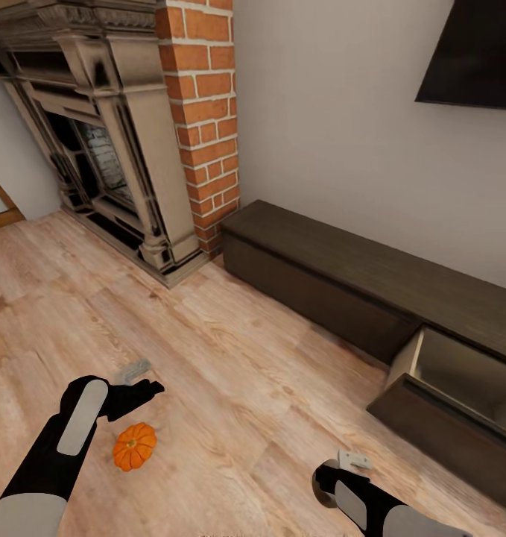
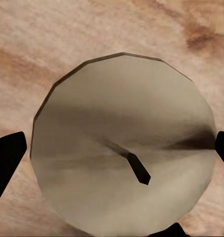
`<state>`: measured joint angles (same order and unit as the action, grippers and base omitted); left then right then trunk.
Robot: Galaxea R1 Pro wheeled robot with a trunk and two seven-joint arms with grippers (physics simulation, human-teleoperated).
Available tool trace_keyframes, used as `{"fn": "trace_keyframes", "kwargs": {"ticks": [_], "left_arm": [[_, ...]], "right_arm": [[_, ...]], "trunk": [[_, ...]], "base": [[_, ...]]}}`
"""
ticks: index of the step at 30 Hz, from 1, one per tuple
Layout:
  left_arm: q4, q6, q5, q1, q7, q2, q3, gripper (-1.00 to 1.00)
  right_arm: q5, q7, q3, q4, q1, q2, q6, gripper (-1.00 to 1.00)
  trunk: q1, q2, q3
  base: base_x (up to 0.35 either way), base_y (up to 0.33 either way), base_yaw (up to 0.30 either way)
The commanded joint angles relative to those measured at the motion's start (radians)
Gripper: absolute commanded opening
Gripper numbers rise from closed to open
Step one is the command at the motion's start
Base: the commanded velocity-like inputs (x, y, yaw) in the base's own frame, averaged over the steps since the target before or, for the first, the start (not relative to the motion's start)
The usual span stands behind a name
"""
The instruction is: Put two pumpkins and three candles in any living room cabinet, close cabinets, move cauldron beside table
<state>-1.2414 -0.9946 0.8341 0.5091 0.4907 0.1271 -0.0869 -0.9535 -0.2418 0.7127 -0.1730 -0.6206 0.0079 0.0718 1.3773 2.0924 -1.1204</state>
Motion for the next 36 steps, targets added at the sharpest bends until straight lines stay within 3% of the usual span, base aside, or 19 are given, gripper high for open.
{"fn": "trace_keyframes", "kwargs": {"ticks": [1,10,17,29,36], "left_arm": [[-0.001,-0.003,0.011,0.0,0.009,0.0,-0.001,1.0],[-0.001,-0.003,0.011,0.0,0.009,0.0,-0.002,1.0],[-0.001,-0.003,0.011,0.0,0.009,0.0,-0.002,1.0],[-0.001,-0.003,0.011,0.0,0.009,-0.001,-0.002,1.0],[0.0,-0.003,0.011,0.0,0.009,-0.001,-0.001,1.0]], "right_arm": [[-0.002,-0.007,0.007,-0.002,-0.001,0.0,0.006,-1.0],[-0.002,-0.007,0.007,-0.002,-0.001,0.0,0.006,-1.0],[-0.002,-0.005,0.007,-0.003,-0.001,0.0,0.005,-1.0],[-0.001,-0.002,0.007,-0.003,-0.001,0.0,0.005,-1.0],[-0.002,-0.002,0.007,-0.003,-0.001,0.0,0.005,-1.0]], "trunk": [[0.0,0.0,-0.001],[0.0,0.0,-0.006],[-0.027,-0.049,0.01],[-0.073,-0.133,0.047],[-0.1,-0.182,0.069]], "base": [[-0.102,0.0,-0.273],[-0.028,0.0,-0.273],[-0.001,0.0,-0.208],[0.0,0.0,-0.019],[-0.096,0.0,-0.221]]}}
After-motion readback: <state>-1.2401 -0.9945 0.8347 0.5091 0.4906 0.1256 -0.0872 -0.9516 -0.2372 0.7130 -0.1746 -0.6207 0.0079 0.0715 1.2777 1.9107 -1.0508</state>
